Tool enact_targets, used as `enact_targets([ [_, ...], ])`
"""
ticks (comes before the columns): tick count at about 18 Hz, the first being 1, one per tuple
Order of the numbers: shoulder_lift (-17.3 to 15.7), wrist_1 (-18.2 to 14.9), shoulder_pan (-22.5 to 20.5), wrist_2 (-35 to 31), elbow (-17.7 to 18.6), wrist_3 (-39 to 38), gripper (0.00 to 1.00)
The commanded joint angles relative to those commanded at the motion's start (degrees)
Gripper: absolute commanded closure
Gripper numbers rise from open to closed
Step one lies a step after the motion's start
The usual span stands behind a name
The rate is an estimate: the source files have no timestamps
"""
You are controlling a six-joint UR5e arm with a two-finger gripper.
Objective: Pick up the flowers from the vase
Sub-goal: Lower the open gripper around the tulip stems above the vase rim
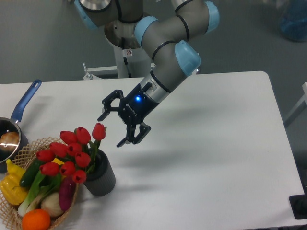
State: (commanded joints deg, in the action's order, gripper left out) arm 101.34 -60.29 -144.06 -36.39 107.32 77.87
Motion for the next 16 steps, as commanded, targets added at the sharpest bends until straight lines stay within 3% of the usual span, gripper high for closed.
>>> enact_targets([
  [16, 4.39, 6.50, 0.27, 4.04, -1.58, -0.09, 0.00],
])
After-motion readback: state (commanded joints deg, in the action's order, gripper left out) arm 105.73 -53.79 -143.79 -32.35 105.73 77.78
